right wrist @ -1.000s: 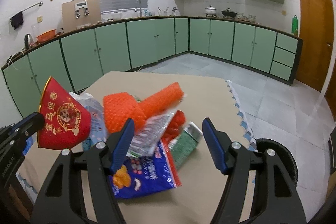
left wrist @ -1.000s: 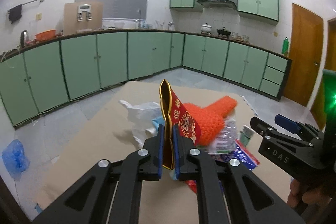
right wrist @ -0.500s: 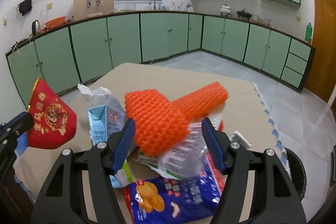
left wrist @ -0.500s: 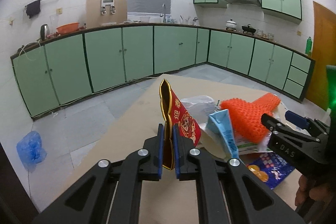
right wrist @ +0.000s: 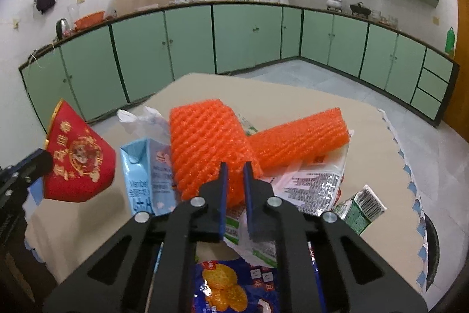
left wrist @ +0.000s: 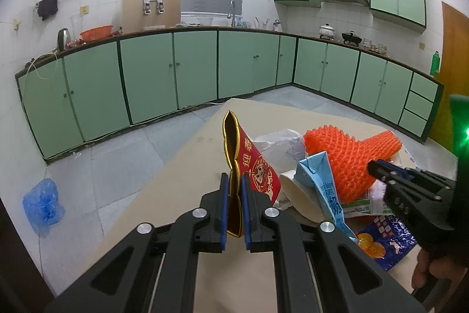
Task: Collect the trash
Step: 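Lift the red packet with the left tool while the right tool grasps the orange mesh net, then carry both items over the black bin and open both tools to drop them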
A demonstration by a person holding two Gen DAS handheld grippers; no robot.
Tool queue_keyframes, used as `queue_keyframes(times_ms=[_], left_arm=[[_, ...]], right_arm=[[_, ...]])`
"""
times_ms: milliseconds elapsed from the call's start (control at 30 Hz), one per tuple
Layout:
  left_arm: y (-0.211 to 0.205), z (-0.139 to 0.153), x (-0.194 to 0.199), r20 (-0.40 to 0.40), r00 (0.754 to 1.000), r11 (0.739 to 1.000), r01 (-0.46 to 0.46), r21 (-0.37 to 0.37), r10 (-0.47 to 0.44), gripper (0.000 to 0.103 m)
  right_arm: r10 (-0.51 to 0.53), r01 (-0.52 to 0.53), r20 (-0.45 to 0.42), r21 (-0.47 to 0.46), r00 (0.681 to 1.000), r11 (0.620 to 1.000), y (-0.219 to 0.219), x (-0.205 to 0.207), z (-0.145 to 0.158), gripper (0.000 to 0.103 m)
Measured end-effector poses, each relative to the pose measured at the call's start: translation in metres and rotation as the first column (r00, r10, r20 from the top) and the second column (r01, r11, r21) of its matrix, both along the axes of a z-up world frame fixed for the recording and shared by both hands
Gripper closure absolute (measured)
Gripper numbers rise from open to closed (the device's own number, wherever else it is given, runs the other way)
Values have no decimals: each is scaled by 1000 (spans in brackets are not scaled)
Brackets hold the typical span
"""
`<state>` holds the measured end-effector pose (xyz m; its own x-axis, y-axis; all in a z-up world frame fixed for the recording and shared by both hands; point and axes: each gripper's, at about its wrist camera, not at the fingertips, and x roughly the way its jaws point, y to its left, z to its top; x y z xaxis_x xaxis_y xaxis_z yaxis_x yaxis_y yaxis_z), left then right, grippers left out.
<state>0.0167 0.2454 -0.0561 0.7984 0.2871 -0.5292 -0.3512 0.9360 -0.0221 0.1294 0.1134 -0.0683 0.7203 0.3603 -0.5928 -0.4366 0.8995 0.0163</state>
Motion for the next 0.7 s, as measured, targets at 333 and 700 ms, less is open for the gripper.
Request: queue_keyframes(times_ms=[333, 700], left_arm=[[-19, 20, -9, 53, 998, 1000, 18, 18, -19, 94], [-82, 56, 1, 134, 976, 985, 170, 29, -172, 94]], right_arm=[[-23, 19, 94, 46, 995, 999, -34, -16, 35, 100], [-92, 74, 177, 108, 980, 991, -105, -34, 73, 100]])
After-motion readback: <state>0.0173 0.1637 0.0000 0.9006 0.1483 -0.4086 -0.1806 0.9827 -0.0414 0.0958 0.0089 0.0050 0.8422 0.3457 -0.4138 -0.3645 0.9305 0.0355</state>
